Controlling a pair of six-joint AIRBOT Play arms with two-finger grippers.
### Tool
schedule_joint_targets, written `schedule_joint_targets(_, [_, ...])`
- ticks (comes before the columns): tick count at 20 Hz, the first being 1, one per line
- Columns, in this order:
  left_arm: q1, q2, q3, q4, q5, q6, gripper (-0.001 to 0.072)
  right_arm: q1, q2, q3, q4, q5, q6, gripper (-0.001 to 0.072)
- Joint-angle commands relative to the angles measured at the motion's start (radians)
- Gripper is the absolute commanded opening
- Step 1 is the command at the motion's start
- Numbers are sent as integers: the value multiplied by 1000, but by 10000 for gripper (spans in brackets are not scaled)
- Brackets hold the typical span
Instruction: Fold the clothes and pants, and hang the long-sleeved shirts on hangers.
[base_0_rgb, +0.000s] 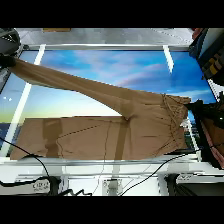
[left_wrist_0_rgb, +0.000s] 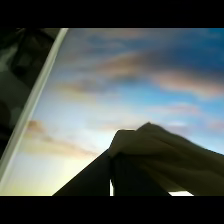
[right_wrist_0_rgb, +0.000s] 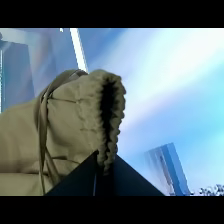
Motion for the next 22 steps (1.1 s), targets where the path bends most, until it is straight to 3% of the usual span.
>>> schedule_joint_targets(1, [58, -26, -72, 45, -229, 0, 15, 0, 1, 1, -2, 16, 2, 33])
schedule_joint_targets(3, [108, -45, -196, 45, -258, 0, 15, 0, 1, 1, -2, 15, 2, 32])
schedule_joint_targets(7, [153, -91, -384, 46, -188, 0, 16, 0, 0, 1, -2, 8, 1, 32])
schedule_joint_targets(13, [155, -167, -409, 45, -149, 0, 16, 32, 0, 1, -23, -89, 2, 32])
schedule_joint_targets(22, [96, -171, -409, -98, 217, -4, 16, 288, -3, 14, -42, -696, 127, 31])
